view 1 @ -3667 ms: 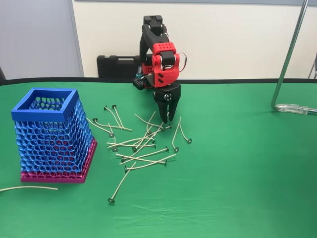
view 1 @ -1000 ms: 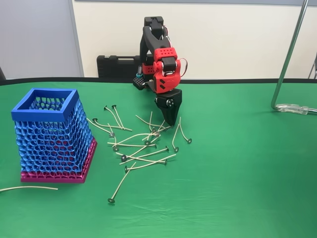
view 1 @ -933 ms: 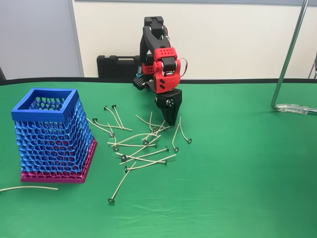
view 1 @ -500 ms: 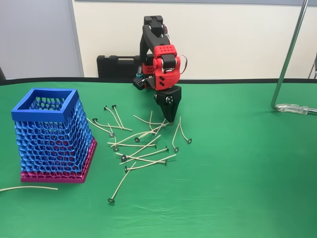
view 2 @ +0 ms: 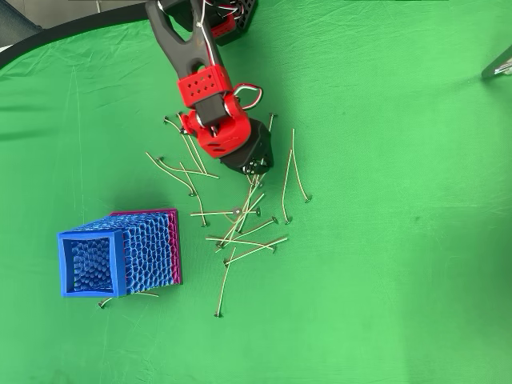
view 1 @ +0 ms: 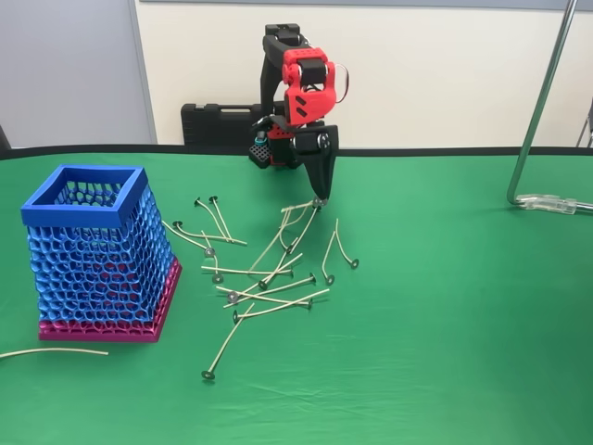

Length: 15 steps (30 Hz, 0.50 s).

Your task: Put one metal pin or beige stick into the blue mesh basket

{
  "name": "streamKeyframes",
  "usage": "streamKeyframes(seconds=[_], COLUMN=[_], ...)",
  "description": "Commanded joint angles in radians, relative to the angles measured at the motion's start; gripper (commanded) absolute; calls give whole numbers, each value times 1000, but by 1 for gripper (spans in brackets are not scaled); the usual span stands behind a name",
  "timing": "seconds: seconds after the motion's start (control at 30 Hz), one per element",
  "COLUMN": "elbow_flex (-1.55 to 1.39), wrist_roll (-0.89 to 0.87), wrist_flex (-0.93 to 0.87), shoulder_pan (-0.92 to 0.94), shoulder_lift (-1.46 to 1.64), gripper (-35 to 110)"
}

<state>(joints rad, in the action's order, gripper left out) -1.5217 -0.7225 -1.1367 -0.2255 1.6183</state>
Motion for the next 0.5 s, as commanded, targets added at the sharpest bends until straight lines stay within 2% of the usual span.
streamKeyframes(seconds=[0.0,0.47], elbow_flex=[69,272], wrist_roll=[89,611], wrist_flex=[-8,-78], shoulder_pan=[12,40], shoulder_lift=[60,130], gripper=[1,1])
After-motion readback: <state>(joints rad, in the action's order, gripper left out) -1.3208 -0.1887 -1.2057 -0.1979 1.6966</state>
